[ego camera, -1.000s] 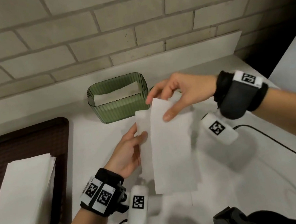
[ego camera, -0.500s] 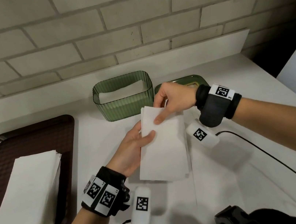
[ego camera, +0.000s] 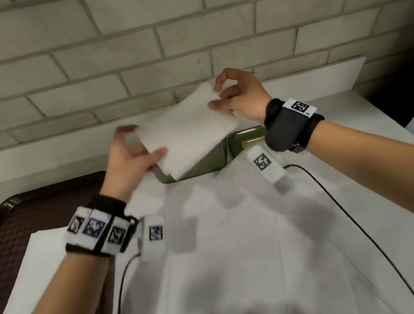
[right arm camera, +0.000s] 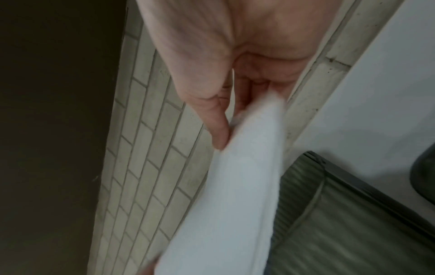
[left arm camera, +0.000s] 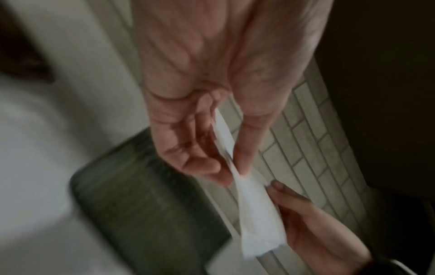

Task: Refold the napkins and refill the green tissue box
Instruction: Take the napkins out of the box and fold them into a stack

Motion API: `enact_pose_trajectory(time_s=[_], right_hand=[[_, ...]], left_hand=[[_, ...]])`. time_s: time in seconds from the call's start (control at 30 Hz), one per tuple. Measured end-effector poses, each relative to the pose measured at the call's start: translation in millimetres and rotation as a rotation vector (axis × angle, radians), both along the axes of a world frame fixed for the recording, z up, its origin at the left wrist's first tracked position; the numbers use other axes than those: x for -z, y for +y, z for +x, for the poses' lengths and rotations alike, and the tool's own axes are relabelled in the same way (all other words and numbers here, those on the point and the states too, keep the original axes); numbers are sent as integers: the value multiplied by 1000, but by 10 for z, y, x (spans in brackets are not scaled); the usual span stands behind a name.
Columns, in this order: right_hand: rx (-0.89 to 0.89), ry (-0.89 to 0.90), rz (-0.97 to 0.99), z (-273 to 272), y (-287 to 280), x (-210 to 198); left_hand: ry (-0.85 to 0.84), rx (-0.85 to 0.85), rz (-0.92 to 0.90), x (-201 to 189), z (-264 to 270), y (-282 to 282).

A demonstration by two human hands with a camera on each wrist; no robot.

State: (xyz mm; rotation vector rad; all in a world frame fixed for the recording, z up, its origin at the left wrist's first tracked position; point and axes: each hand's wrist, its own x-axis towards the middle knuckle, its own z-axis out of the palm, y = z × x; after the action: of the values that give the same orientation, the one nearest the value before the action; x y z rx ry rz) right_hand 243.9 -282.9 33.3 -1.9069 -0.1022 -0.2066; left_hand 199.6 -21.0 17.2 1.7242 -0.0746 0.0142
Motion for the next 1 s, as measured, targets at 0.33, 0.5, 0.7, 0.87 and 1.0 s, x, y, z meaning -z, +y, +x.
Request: enact_pose_trajectory(time_s=[0.33,0.5,0.7,0.87,1.0], right_hand=[[110,22,-374,323,215,395],[-10,39,-793,312,220,538],[-4,-29,-1152,277,245,420],[-78,-104,-1174,318,337,321],[-206,-53,-1263,368,411,345]], left_hand=[[-167,-39,508,52,886,22],[-71,79,788,258,883,-9],[-200,76,1440,165,841,-105],[-371,257,1366,133,966,-239],[-223,375,1431,262,970,-339]])
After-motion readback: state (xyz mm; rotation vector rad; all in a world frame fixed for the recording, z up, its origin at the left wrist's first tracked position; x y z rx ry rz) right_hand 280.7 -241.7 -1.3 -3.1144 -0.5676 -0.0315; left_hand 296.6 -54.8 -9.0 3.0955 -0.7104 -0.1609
